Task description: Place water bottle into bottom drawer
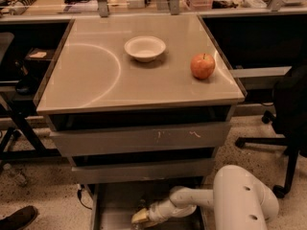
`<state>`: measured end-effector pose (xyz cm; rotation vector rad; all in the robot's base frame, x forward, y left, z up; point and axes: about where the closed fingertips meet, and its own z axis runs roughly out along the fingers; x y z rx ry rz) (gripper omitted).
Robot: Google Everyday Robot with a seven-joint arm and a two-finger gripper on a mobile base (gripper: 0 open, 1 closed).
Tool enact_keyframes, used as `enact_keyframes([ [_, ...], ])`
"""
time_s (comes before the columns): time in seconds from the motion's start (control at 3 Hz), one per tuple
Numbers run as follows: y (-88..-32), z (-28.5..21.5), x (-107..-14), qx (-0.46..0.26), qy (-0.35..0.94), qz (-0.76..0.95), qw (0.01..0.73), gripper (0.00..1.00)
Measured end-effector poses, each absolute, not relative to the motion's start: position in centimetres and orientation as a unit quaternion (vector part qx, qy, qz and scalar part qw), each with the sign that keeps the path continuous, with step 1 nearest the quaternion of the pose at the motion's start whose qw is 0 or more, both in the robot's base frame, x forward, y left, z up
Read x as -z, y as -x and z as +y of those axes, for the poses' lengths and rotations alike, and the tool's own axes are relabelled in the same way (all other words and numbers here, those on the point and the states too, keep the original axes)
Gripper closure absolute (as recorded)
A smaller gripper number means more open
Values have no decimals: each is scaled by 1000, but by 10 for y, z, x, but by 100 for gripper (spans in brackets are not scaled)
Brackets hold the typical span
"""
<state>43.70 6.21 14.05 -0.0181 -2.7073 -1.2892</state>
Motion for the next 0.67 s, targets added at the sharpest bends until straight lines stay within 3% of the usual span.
enact_keyframes([
  [0.33, -437, 62, -140, 429, 6, -901, 71, 0],
  [0.67, -437, 62, -140, 429, 6, -901, 71, 0],
])
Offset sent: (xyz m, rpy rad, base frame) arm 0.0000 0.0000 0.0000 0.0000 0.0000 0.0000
